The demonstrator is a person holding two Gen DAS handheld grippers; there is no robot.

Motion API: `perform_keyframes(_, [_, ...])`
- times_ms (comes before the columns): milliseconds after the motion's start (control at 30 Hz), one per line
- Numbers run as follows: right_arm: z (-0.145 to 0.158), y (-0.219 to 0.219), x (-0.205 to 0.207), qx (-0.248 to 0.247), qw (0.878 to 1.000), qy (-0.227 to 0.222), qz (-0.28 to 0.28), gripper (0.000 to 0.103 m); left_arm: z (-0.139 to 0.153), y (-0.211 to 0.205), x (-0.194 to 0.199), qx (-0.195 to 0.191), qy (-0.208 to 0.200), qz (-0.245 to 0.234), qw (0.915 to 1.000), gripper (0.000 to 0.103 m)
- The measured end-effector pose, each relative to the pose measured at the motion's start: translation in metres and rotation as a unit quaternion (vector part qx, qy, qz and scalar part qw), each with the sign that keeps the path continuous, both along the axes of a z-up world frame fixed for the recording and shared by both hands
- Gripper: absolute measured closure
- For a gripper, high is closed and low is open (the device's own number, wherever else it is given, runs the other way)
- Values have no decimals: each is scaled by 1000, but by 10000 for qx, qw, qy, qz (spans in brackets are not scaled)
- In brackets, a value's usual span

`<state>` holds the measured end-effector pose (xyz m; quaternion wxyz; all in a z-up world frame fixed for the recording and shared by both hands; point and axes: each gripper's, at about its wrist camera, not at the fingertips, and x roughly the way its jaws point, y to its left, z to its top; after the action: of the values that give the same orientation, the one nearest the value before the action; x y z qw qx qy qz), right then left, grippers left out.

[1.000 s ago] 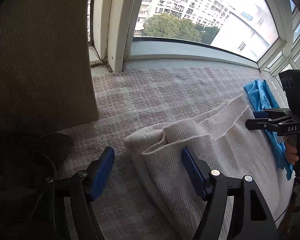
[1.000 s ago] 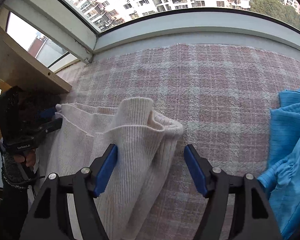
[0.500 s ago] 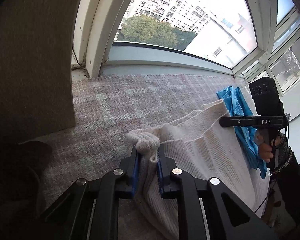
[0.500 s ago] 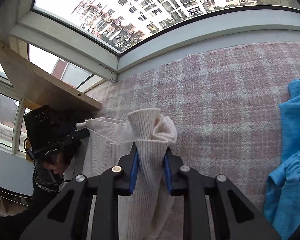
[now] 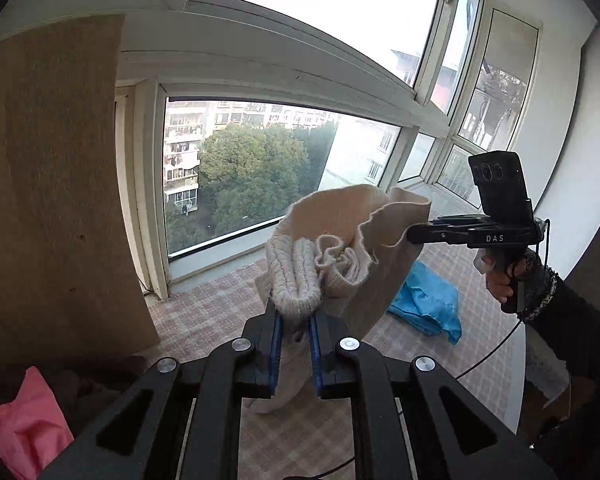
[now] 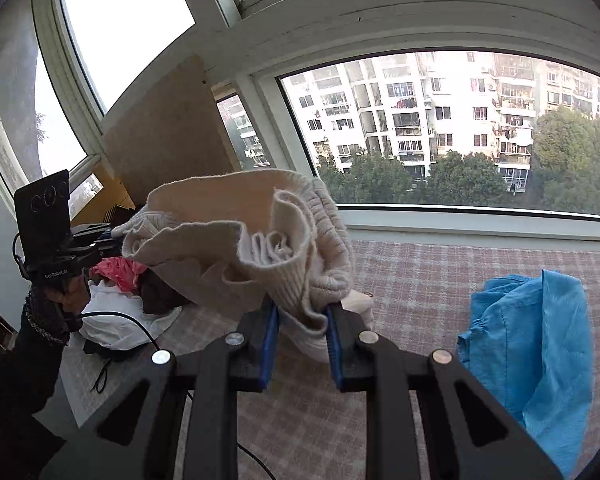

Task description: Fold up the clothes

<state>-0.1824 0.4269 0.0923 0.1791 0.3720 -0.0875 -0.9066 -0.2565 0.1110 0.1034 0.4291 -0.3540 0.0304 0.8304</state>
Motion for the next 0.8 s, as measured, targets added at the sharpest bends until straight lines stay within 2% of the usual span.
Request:
perform_keyframes(67, [-39,-2,32,75,9994,-328,-32,81,6,1,35,-126,250,-201,9994,92])
perform_keyframes(167, [-114,-5,74,400,9924,-1145,-187,79,-60,9,82,-471,-441,-630,9959,92])
perform_keyframes(200, [-134,-7,85,632,9871,-1448,-267,79,-86,9,96,-573,-887,-697,9920,91])
perform_keyframes(233, [-147,-7,98,781,9826,-1658,-306,79,-112,9,107,-690,-1273,-694,9870,91])
perform_keyframes(267, [-156,-6,113,879,9792,-1801,-304,79,-129,6,117,-843,-1474,-657,9833,91])
perform_keyframes(333, [-158,-2,141,1083,9758,-1863,-370,79,-160,1,137,-1096,-1852,-586,9748,91])
perform_keyframes(400, [-146,7,157,1039,9762,-1842,-485,79,-158,-9,150,-932,-2037,-541,9731,91])
perform_keyframes(433, [-137,14,161,883,9777,-1821,-563,79,-156,-14,157,-867,-2093,-517,9726,90])
perform_keyframes(500, [-117,26,162,294,9841,-1641,-617,79,-140,-21,163,-798,-1896,-403,9778,88])
perform_keyframes(567, [-97,25,146,-168,9886,-1399,-535,79,-124,-25,156,-549,-1711,-196,9835,83])
perform_keyframes(667, [-83,-2,112,-156,9920,-1198,-358,79,-123,-14,137,-537,-1353,167,9892,82])
perform_keyframes(733, [-88,-17,85,-111,9930,-1154,-230,79,-132,3,124,-539,-1246,296,9903,81])
perform_keyframes(800, [-105,-26,63,33,9916,-1276,-214,79,-145,21,115,-553,-1308,237,9896,81])
